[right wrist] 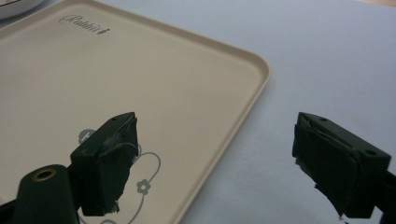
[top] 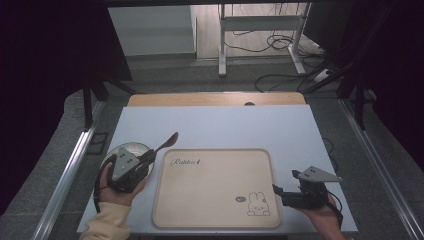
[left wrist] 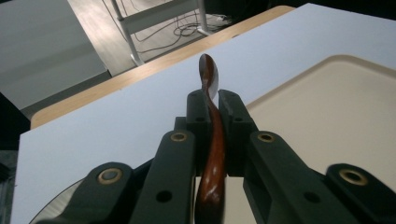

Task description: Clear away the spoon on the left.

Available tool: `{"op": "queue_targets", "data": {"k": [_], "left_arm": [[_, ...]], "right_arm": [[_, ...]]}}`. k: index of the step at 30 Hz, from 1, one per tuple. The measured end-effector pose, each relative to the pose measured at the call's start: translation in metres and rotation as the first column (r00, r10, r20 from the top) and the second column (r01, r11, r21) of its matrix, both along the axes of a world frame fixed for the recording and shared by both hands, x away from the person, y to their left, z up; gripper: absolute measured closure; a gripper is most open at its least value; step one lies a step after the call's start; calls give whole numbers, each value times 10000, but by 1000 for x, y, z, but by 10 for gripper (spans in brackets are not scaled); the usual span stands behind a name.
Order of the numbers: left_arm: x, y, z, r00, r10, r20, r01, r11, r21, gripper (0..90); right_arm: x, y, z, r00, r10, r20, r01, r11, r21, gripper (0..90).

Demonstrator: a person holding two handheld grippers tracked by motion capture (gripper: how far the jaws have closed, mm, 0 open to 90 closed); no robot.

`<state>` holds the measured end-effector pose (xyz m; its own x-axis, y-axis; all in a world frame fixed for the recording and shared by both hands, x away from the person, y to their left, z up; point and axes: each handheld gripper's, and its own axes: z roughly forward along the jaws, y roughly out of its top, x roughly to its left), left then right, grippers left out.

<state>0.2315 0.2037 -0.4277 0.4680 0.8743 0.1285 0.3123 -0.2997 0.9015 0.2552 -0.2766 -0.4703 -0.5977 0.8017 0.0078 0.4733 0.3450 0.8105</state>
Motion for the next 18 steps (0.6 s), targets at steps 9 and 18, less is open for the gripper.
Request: {"op": "queue_targets", "data": {"k": [9,18], "left_arm": [[-4,-7,-14,9992,-148,-377,156,9997,211,844],[-8,-7,-29,9965,-193,-812,224,9991,365,844]], "right_arm": [[0,0,-1,10000,56,-51,-56,10000,-26,147],[1,1,-2,9999,102,-81,-103,9999,-89,147]]}}
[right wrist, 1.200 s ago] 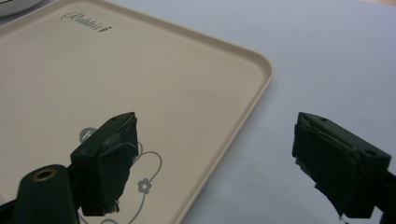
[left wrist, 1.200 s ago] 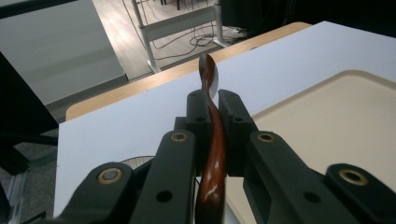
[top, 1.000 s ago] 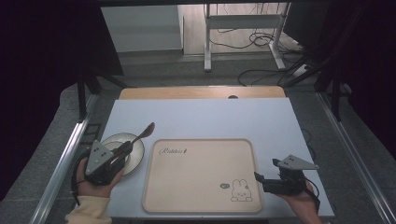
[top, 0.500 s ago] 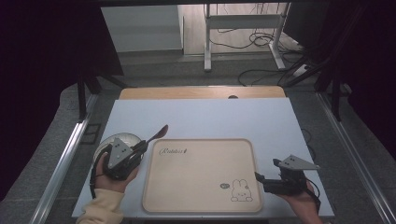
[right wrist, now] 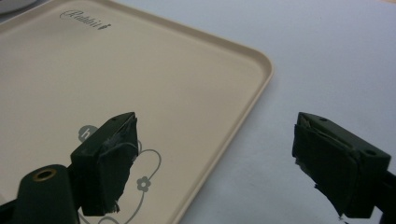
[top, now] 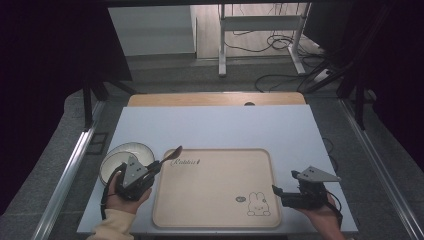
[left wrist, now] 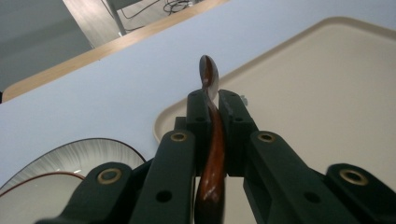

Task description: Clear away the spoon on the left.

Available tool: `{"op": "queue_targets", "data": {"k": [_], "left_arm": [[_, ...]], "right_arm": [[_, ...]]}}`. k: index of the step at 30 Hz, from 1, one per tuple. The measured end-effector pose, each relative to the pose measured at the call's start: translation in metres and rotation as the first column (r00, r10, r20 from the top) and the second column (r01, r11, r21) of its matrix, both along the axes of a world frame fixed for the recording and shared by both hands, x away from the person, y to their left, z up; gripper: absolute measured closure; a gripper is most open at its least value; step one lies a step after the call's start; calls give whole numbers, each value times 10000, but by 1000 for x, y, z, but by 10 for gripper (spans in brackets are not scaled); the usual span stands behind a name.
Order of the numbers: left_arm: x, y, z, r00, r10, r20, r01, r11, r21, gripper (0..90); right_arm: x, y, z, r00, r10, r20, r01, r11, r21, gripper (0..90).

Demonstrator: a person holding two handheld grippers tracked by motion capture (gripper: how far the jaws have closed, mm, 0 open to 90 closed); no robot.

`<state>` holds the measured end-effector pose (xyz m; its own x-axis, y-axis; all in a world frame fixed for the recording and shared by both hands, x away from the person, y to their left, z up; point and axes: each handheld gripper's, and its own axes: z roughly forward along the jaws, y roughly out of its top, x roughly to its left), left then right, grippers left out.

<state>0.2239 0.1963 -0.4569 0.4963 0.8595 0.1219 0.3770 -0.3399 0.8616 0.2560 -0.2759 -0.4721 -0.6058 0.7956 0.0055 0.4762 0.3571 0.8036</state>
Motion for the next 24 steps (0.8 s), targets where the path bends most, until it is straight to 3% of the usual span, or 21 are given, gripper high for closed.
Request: {"op": "queue_targets", "data": {"k": [22,24], "left_arm": [[2,-8,-16,9979,-409,-505,432,9981,437,841],[2,-11,-18,9971,-511,-572,553,9957,738,841]], "right_arm": [[1,0,-2,10000,76,-65,-76,10000,-26,147],[1,0,-2,9999,82,-72,-82,10000,-37,147]]}}
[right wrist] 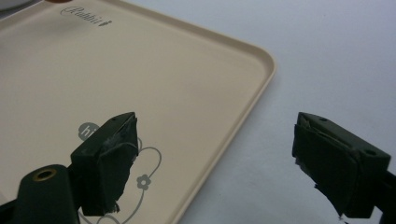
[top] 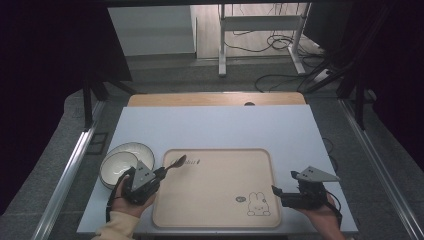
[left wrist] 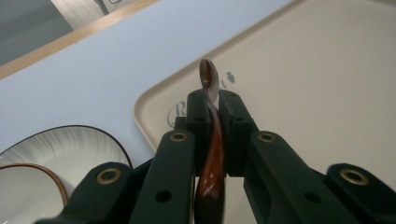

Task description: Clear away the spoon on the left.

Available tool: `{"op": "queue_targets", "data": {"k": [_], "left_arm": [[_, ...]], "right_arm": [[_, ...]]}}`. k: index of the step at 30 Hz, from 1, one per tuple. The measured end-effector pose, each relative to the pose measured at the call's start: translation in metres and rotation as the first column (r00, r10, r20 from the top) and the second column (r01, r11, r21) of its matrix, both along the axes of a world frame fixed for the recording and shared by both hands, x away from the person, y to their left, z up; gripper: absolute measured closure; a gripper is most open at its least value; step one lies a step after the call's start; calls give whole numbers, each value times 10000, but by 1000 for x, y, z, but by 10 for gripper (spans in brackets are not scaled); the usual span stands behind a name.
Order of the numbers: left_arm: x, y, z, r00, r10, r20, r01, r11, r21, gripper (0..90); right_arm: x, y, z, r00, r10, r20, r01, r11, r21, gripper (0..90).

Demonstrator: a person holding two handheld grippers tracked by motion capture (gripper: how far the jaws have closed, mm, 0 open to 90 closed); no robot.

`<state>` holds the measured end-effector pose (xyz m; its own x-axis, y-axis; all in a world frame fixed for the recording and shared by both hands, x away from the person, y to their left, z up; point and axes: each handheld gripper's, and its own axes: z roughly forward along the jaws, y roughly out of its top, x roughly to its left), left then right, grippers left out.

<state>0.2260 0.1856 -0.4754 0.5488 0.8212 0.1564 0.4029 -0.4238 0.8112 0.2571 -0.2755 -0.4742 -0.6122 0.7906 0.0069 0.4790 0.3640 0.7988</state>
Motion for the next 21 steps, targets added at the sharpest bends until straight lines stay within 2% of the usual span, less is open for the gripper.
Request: {"op": "queue_targets", "data": {"k": [7,11,14,21], "left_arm": [[-2,-9,-6,9998,-192,52,189,9981,581,839],[-2,-11,-8,9996,-275,114,267,9973,678,840],[-3,-14,-12,9992,-401,15,398,9942,1001,836],[-8,-21,-23,9949,-838,-557,912,9850,1467,792]], "right_arm": [[0,0,0,10000,-29,0,29,10000,-83,147],[0,0,0,10000,-45,21,45,10000,-66,147],[0,0,0,10000,-47,10,47,10000,-64,147],[0,-1,1,9999,-70,92,71,9999,-149,147]]}}
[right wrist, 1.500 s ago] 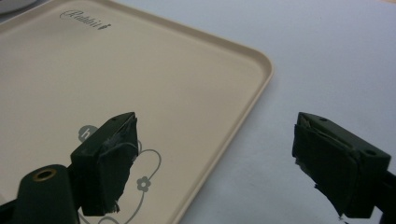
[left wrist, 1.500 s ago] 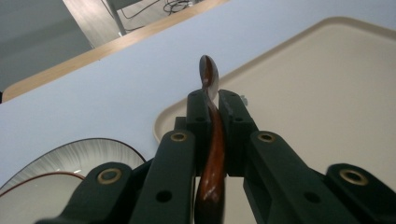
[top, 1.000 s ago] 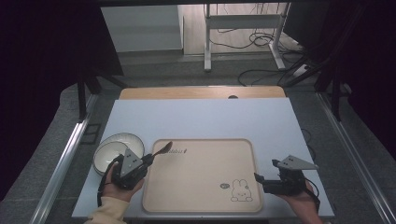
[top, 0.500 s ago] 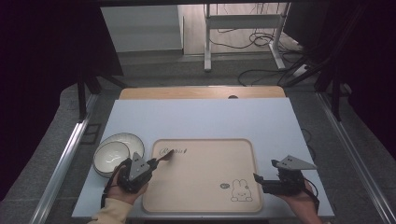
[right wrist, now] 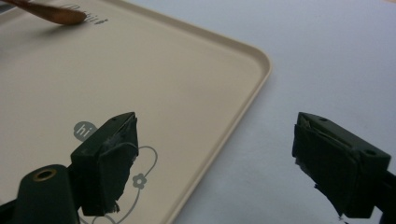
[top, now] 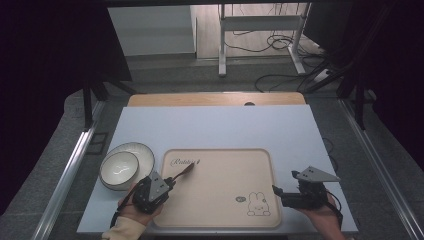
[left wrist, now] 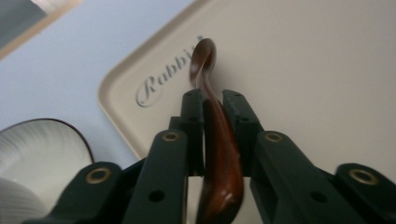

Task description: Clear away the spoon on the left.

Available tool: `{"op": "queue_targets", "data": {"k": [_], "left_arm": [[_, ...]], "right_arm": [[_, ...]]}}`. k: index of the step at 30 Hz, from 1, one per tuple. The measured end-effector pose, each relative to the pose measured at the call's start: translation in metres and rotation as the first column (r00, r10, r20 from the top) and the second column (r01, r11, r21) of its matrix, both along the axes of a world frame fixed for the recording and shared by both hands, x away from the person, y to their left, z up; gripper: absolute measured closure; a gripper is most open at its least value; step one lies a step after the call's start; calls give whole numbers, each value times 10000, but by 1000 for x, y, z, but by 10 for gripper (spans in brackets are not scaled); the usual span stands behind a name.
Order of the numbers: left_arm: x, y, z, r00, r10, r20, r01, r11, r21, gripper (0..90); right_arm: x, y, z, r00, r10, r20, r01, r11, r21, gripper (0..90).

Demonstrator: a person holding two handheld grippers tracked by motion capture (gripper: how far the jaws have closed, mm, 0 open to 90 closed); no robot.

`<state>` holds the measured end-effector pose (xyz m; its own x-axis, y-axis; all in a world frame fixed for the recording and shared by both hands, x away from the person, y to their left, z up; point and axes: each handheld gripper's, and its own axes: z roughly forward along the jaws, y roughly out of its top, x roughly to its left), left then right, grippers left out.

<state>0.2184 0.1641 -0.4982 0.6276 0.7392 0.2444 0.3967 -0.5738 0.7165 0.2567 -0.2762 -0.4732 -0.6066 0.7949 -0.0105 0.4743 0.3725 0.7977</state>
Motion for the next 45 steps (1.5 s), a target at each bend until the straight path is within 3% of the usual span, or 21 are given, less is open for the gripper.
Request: {"op": "queue_targets", "data": {"k": [4,12,14,18,22,23,24,25,26,33,45], "left_arm": [[0,-4,-7,9986,-154,-501,165,9996,219,706],[2,-7,-11,9960,-329,-835,345,9993,172,595],[2,-6,-9,9965,-267,-789,261,9996,-78,560],[3,-4,-5,9965,-143,-819,103,9987,-496,406],[4,-2,2,9966,-151,-808,64,9942,-1072,312],[4,-2,2,9966,-151,-808,64,9942,-1072,301],[5,-1,6,9972,-124,-735,19,9898,-1422,289],[5,-1,6,9972,-124,-735,19,9898,-1422,280],[6,1,10,9974,-105,-711,-19,9850,-1726,272],[8,8,18,9981,131,-601,-270,9714,-2359,243],[5,34,26,9939,996,-466,-1083,9598,-2588,230]], "right_arm": [[0,-1,0,10000,-13,-19,13,10000,2,147],[0,0,-1,10000,31,-39,-31,10000,-27,147],[1,0,-1,10000,21,-55,-21,10000,-12,147],[1,0,-1,10000,25,-53,-25,10000,5,147],[1,-1,-1,10000,12,-92,-12,10000,22,147],[1,-1,-1,10000,12,-92,-12,10000,22,147],[2,-2,-2,9999,-18,-126,19,10000,48,147],[2,-2,-2,9999,-18,-126,19,10000,48,147],[3,-3,-3,9998,-54,-168,55,9999,97,147],[5,-7,-6,9994,33,-339,-27,9998,193,147],[-2,-12,-1,9999,94,-69,-93,9998,147,147]]}}
